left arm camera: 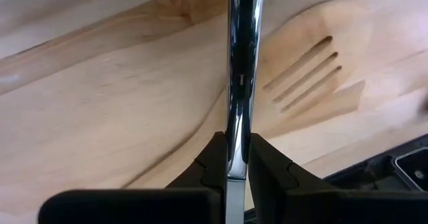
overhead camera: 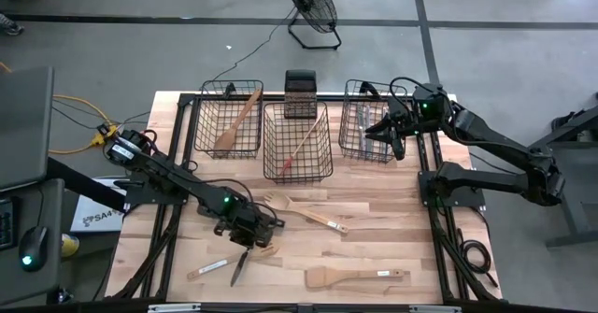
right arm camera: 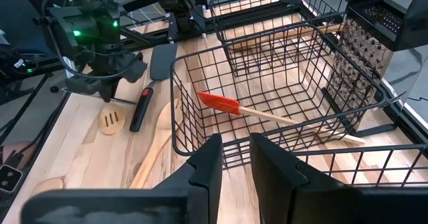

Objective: Pick & Place Kitchen Items
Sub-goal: Put the silver table knife into the right wire basket

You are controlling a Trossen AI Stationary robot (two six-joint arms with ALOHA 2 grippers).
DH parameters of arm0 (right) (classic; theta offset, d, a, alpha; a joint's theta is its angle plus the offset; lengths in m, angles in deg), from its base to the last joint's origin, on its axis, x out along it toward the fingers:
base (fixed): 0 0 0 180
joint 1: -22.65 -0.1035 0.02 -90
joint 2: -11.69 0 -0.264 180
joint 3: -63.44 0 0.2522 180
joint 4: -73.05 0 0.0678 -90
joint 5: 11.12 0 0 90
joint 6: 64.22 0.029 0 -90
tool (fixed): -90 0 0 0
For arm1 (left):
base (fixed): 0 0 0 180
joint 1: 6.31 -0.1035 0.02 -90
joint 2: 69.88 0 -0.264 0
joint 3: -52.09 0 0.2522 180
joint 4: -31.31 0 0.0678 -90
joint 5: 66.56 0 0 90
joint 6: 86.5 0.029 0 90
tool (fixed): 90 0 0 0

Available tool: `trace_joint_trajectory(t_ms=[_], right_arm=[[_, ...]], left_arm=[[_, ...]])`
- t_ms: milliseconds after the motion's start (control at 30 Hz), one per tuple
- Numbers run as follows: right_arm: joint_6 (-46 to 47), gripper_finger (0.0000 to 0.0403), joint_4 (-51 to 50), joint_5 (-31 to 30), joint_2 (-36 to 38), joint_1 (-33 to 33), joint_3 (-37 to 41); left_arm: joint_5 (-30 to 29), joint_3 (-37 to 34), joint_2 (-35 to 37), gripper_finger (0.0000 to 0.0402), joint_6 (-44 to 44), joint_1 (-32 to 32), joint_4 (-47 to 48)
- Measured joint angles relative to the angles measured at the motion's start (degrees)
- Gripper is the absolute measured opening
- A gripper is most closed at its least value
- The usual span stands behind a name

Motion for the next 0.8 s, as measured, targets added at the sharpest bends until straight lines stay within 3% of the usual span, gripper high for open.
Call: trace_joint_trajectory(t_ms=[300,800], right_arm=[[0.0,0.007,0.0,0.0,0.0,0.0,0.0],[0.0,0.007,0.0,-1.3,0.0,0.0,0.0]], left_arm=[[2.2,0.0,0.0,0.003,1.2,0.0,-1.3],[0.9,0.0,0.0,0.003,9.3,-1.1,-14.6]])
